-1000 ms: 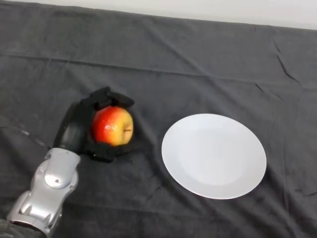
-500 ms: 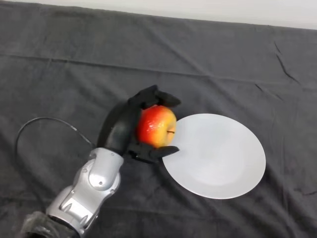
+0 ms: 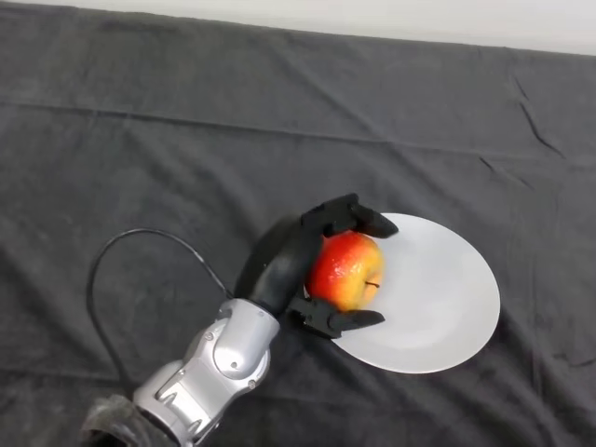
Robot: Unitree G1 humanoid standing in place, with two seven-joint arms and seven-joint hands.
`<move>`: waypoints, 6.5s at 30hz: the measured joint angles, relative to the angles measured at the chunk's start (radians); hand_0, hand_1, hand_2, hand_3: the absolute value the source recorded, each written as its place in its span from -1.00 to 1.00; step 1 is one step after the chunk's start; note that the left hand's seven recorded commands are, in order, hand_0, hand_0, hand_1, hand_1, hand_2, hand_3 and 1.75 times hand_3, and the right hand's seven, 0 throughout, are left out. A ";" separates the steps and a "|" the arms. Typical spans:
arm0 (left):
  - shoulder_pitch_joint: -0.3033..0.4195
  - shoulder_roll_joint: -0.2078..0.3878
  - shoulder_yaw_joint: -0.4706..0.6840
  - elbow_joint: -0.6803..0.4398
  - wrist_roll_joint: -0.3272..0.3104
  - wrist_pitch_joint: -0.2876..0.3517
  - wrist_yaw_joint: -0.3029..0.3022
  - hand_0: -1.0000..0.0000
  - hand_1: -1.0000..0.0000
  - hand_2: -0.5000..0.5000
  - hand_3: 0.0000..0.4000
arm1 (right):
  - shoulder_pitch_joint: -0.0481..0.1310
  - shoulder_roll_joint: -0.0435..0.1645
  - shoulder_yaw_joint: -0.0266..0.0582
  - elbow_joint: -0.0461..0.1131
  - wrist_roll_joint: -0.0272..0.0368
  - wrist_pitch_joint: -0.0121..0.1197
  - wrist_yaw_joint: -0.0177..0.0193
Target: Move the apple to the plate
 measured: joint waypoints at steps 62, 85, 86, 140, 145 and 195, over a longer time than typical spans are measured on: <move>-0.182 0.081 -0.214 0.194 -0.246 -0.202 0.111 1.00 1.00 0.00 -1.00 | -0.002 -0.001 0.0022 0.001 -0.0009 0.000 -0.0001; -0.048 0.246 0.169 0.263 -0.303 -0.354 0.149 1.00 1.00 0.00 -1.00 | 0.000 -0.001 -0.0039 0.001 -0.0016 -0.001 -0.0001; -0.046 0.253 0.190 0.273 -0.310 -0.356 0.150 1.00 1.00 0.00 -1.00 | 0.000 -0.001 -0.0040 0.001 -0.0016 -0.001 -0.0001; 0.073 0.548 0.793 0.469 -0.423 -0.443 0.231 1.00 1.00 0.00 -1.00 | 0.011 0.000 -0.0113 0.002 -0.0021 0.000 -0.0003; 0.073 0.548 0.817 0.473 -0.403 -0.443 0.235 1.00 1.00 0.00 -1.00 | 0.011 0.000 -0.0114 0.002 -0.0022 0.000 -0.0003; 0.072 0.547 0.933 0.498 -0.286 -0.443 0.202 1.00 1.00 0.00 -1.00 | 0.011 0.001 -0.0136 0.002 -0.0026 0.000 -0.0003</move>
